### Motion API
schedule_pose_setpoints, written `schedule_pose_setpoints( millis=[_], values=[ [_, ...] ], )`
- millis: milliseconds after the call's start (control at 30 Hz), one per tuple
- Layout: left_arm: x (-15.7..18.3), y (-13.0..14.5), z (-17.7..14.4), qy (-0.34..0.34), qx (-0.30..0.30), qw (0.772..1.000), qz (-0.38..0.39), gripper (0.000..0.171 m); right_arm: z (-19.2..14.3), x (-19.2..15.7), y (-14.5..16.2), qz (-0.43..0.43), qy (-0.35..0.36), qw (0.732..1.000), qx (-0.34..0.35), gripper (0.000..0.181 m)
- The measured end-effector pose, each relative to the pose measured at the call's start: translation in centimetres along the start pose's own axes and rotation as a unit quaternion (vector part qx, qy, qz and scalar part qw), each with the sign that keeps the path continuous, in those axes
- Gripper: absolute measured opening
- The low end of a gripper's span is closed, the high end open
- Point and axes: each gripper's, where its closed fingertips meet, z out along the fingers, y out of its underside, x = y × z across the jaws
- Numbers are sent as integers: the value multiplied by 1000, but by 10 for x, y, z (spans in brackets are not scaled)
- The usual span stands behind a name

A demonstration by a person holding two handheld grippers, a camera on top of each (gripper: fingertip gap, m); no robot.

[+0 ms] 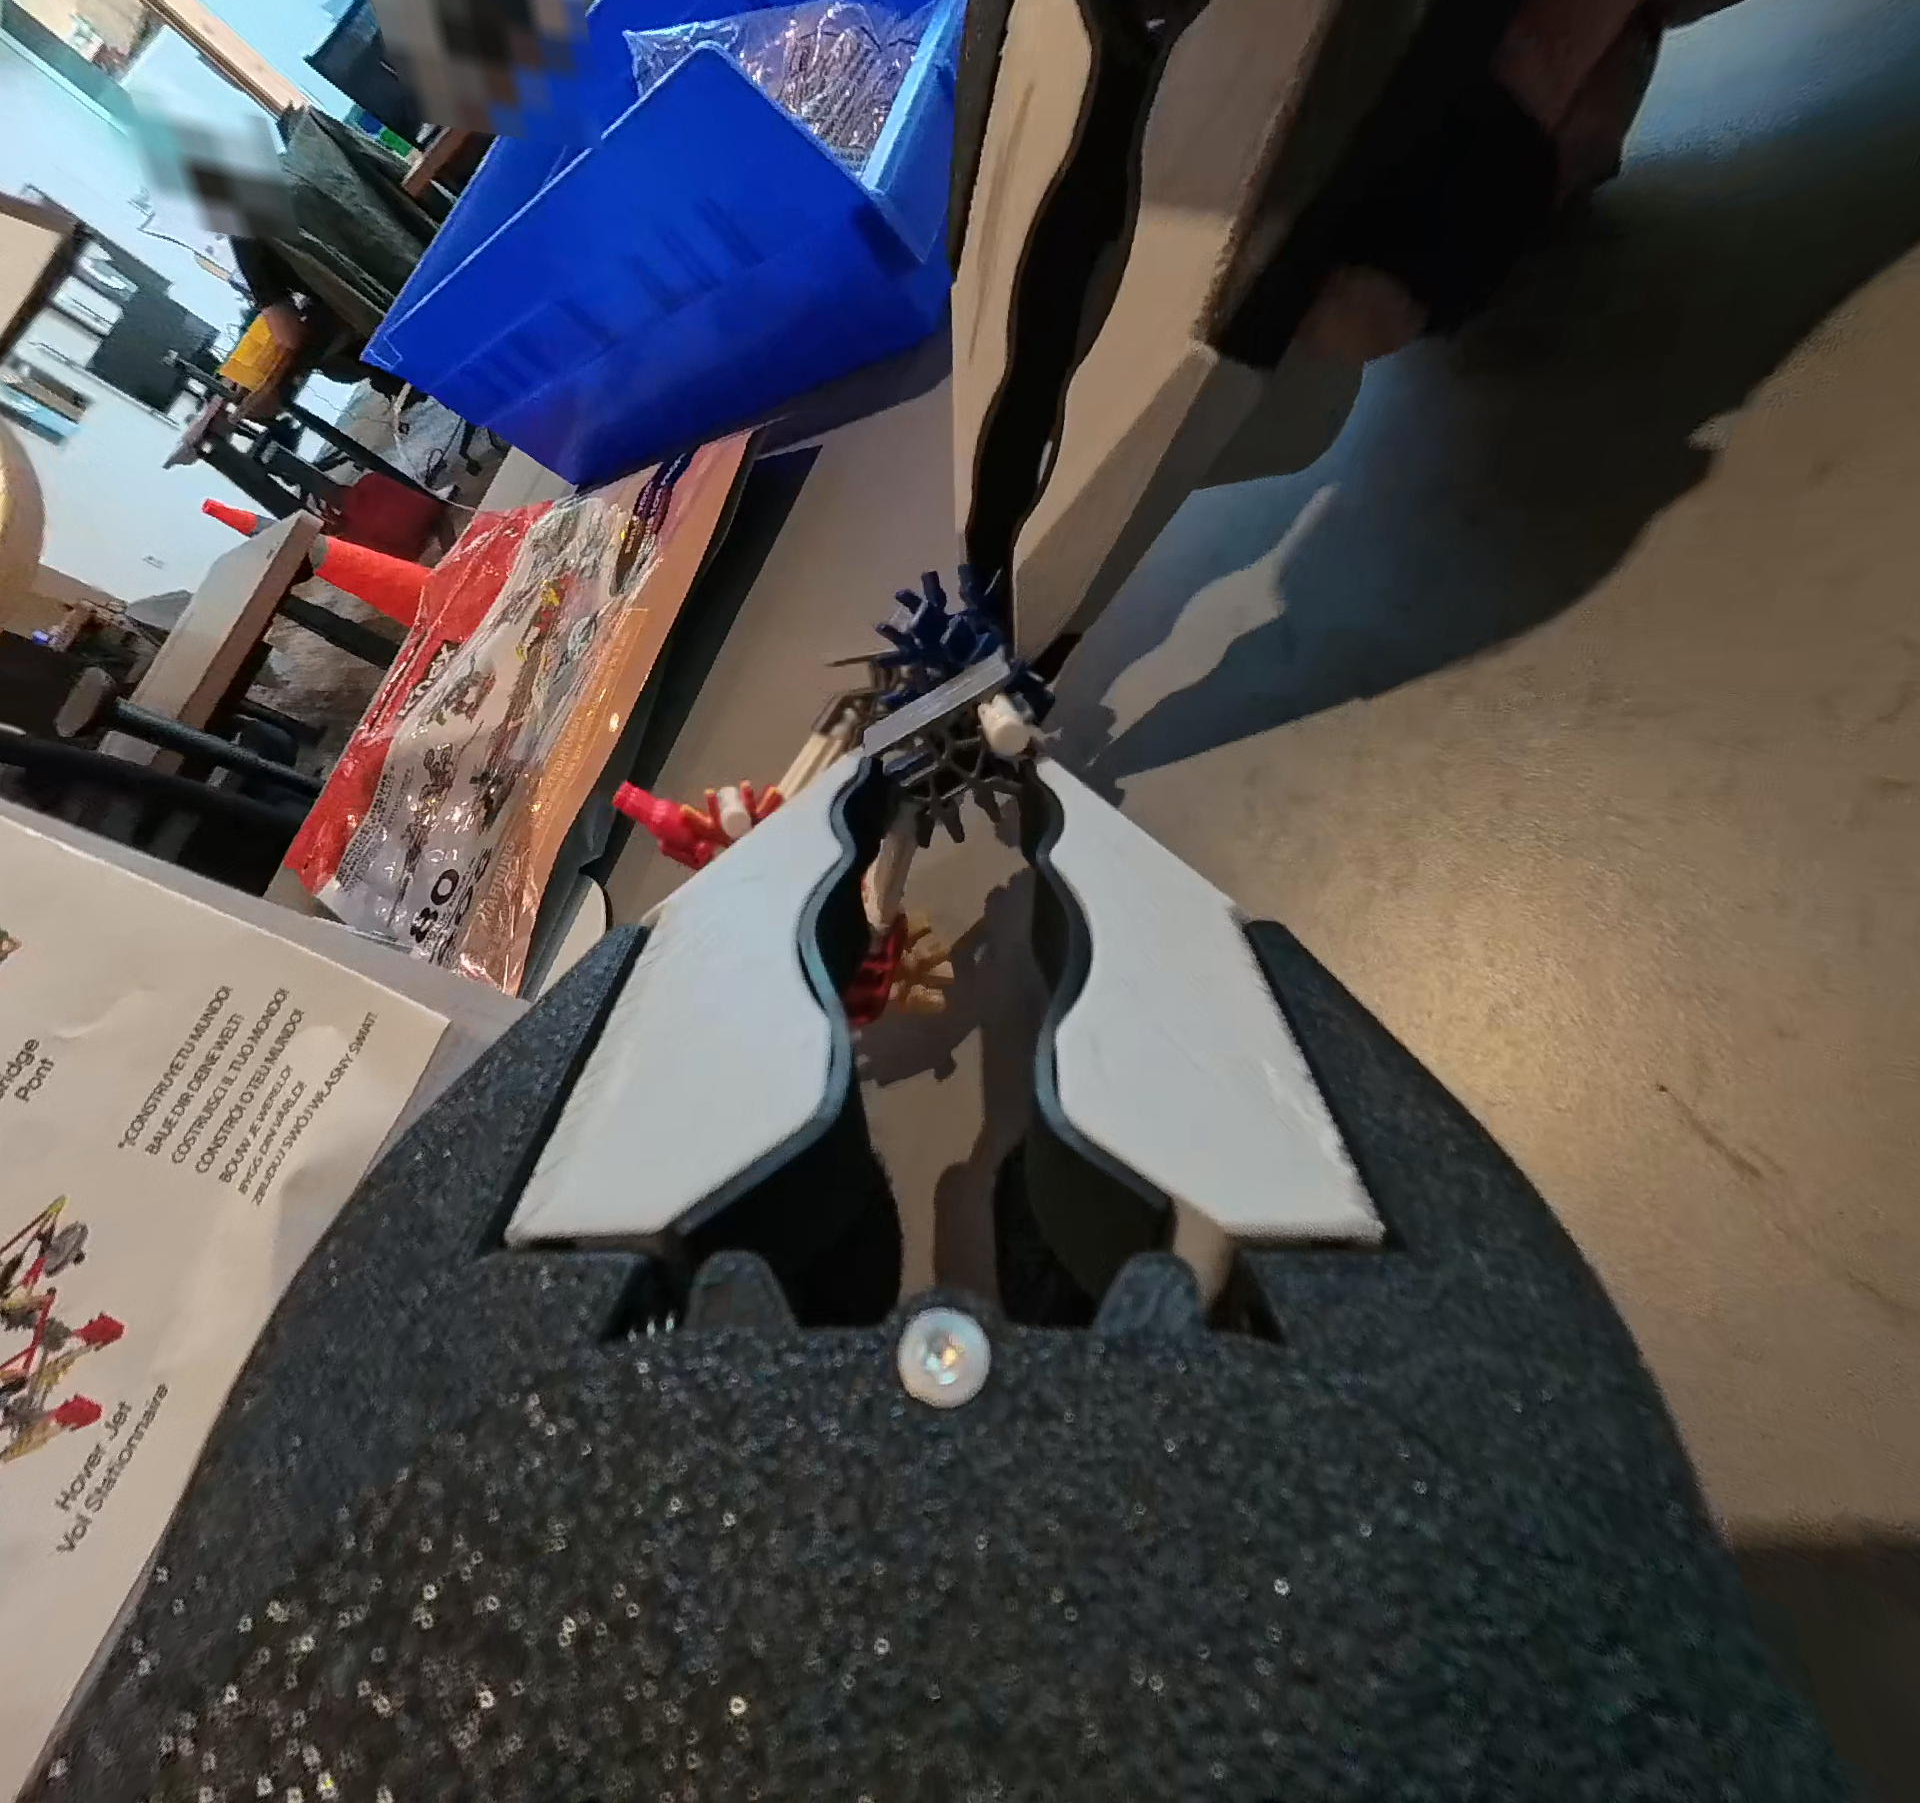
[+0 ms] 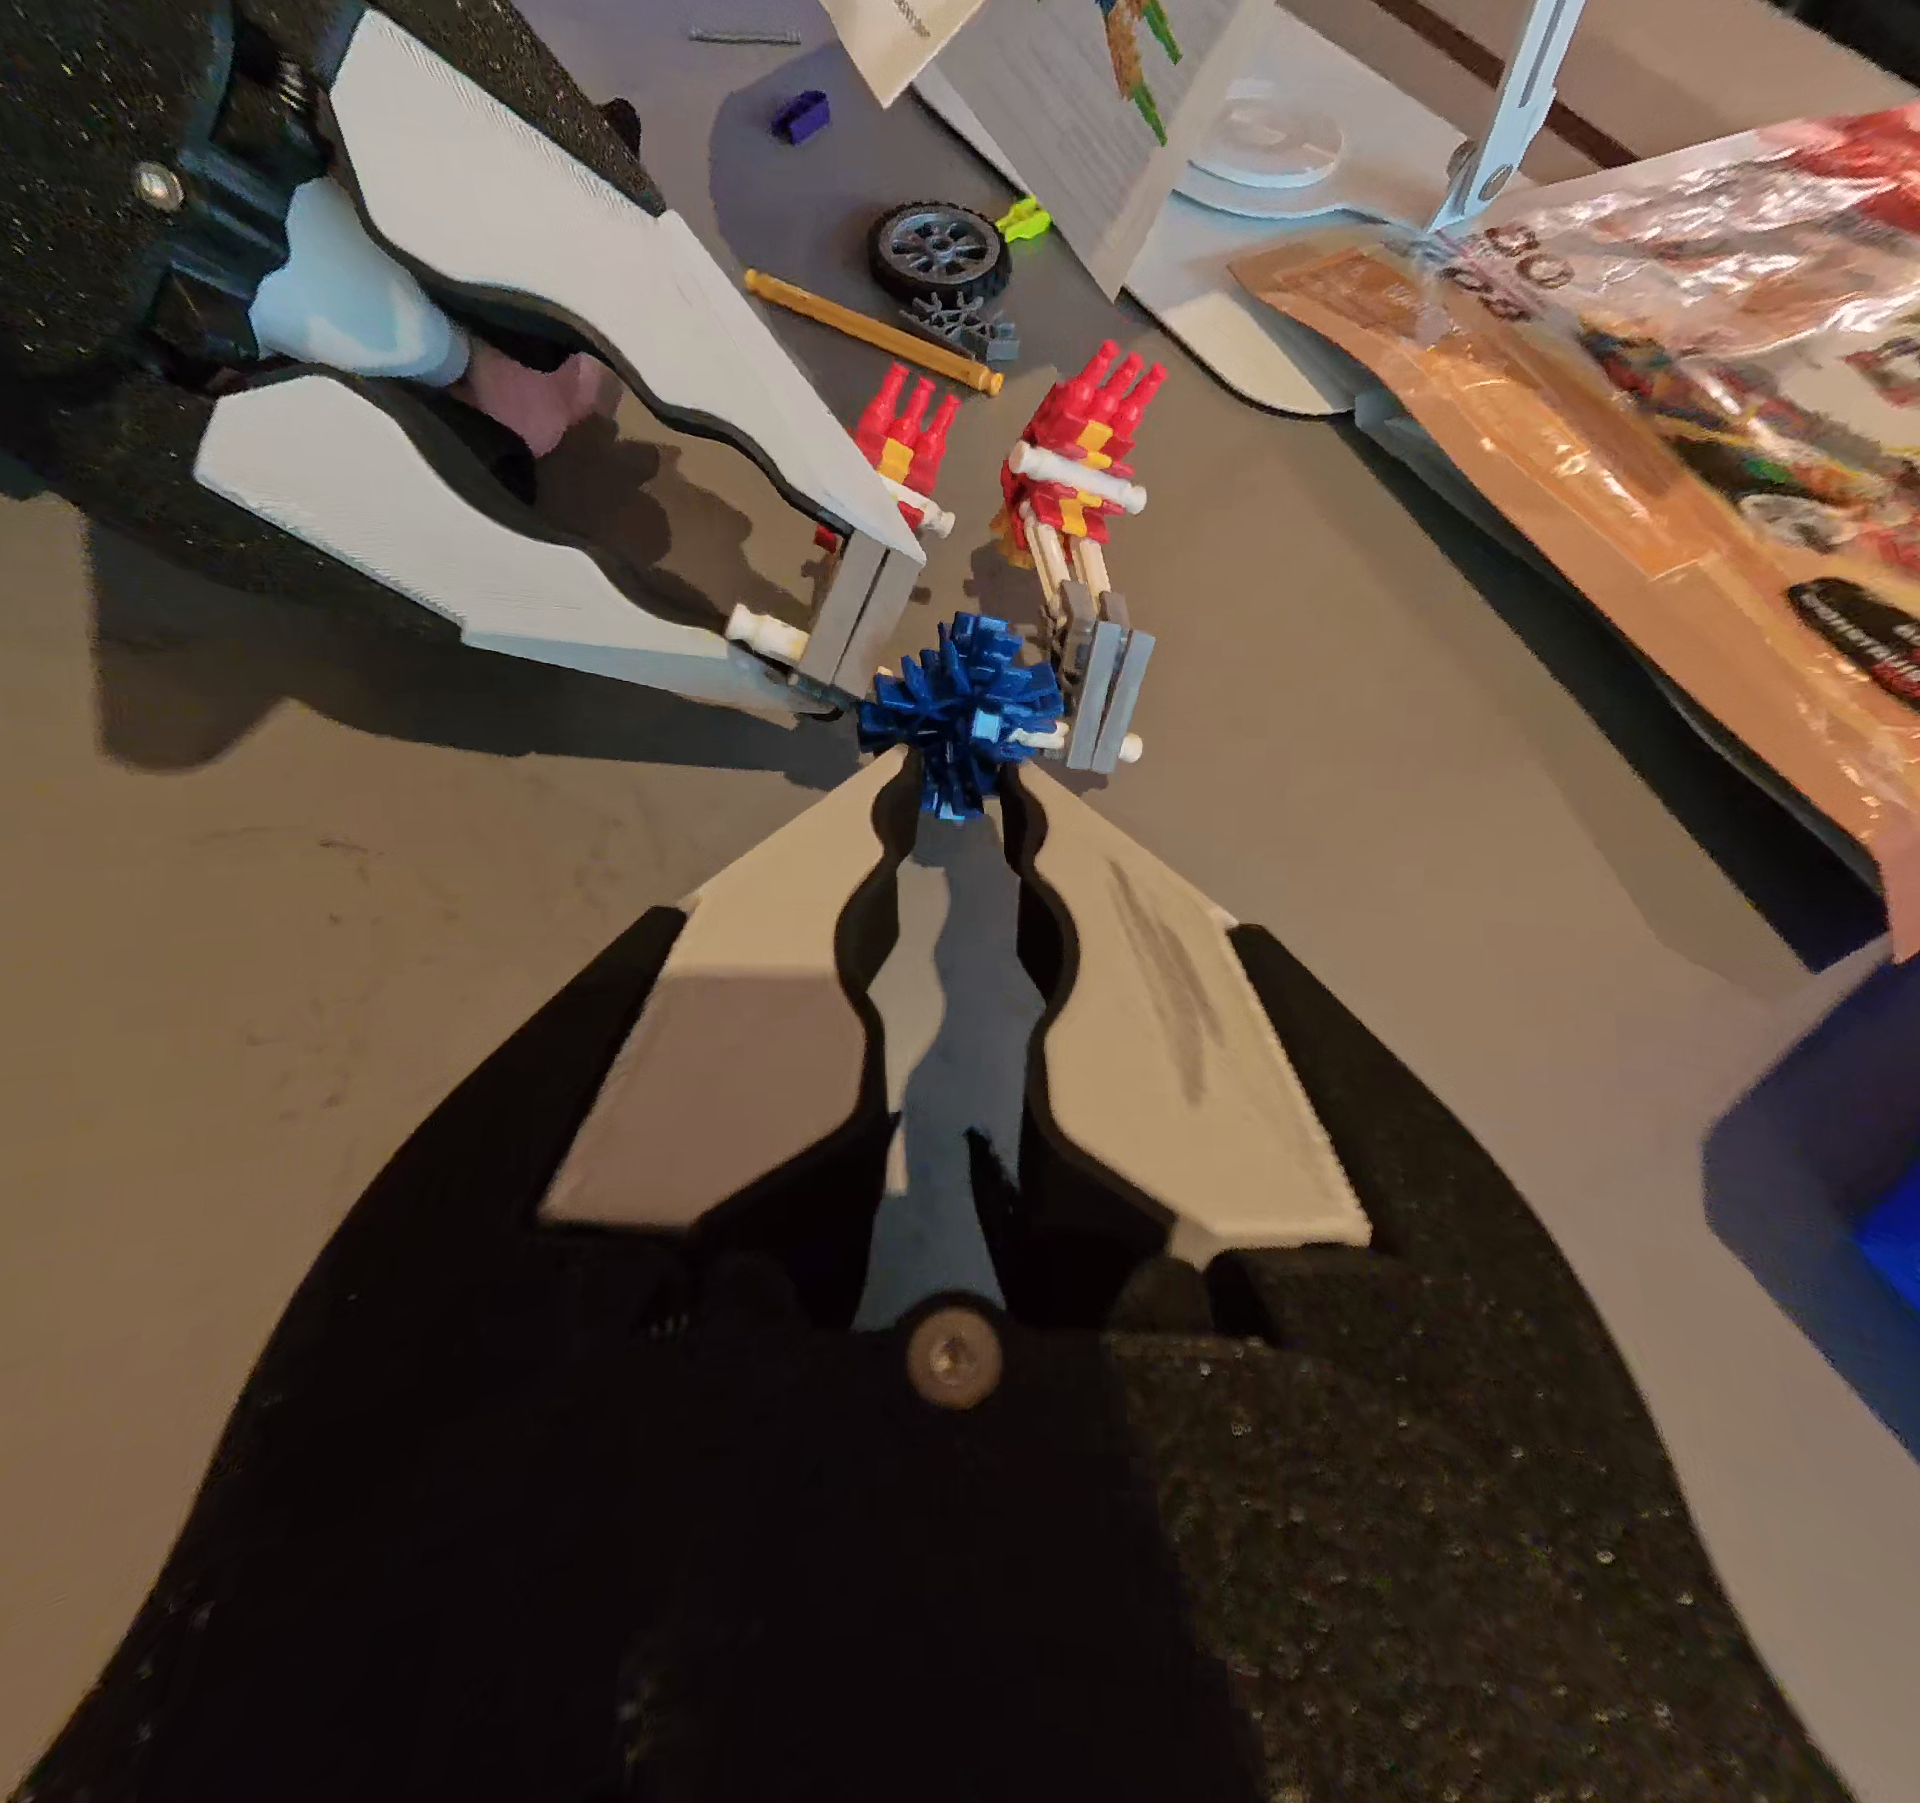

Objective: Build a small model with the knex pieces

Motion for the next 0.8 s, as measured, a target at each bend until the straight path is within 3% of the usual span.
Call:
schedule_pose_setpoints(
  millis=[167, 233, 367, 800],
  values=[
    [2, 2, 1, 6, -3, 1000, 11, 24, -2, -3, 3, 12, -34, 999, -4, 15],
    [3, 2, 2, 10, -3, 1000, 12, 24, -2, -10, 4, 11, -56, 998, -7, 35],
    [9, 1, 3, 16, -3, 999, 33, 25, -7, -7, -1, 39, -75, 996, 12, 23],
    [7, -4, 2, 17, 11, 1000, 19, 24, -12, -6, -4, 48, -90, 994, 30, 21]
  ],
)
